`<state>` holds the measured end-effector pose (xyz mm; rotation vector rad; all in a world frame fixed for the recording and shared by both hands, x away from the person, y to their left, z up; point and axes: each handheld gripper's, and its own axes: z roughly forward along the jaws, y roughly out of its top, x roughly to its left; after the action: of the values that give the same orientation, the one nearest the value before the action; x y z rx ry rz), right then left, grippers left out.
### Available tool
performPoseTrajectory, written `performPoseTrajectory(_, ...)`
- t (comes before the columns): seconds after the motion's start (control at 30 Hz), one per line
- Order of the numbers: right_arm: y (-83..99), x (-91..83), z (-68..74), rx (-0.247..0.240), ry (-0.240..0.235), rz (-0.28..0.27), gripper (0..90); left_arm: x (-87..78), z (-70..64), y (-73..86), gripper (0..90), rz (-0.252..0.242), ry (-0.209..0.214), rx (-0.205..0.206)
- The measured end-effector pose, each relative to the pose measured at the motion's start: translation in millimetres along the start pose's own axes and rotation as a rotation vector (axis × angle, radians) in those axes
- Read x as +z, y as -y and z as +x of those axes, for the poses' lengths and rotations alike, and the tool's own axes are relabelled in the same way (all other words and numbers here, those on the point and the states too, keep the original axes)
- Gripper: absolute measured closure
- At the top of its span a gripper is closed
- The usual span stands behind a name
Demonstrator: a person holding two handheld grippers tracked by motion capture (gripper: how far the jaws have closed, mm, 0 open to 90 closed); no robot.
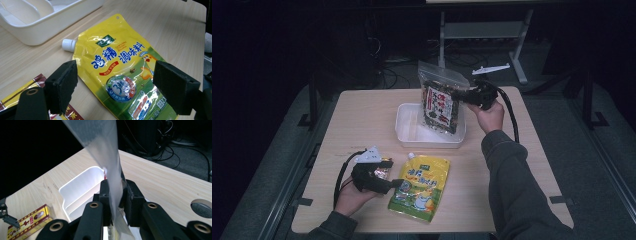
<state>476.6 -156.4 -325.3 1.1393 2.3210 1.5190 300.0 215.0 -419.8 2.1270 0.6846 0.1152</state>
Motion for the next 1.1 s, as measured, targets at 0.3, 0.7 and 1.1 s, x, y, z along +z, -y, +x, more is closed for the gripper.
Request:
performPoseTrajectory(0.3, 4.6, 1.8, -5.7, 0.020, -0.005, -0.006, 76.6, -0.3, 0.4, 0.1, 19.6, 0.001, -0.002, 0.001)
performPoseTrajectory(0.7, 4.7, -5.6, -4.1, 0.035, 0.021, 0.014, 52.3, 0.4, -0.1, 0.0, 19.3, 0.003, -0.005, 0.002)
performPoseTrajectory(1.1, 17.8, -34.1, -3.1, 0.071, 0.003, 0.018, 41.3, 1.9, -2.2, -0.7, 18.7, 0.011, -0.009, 0.007)
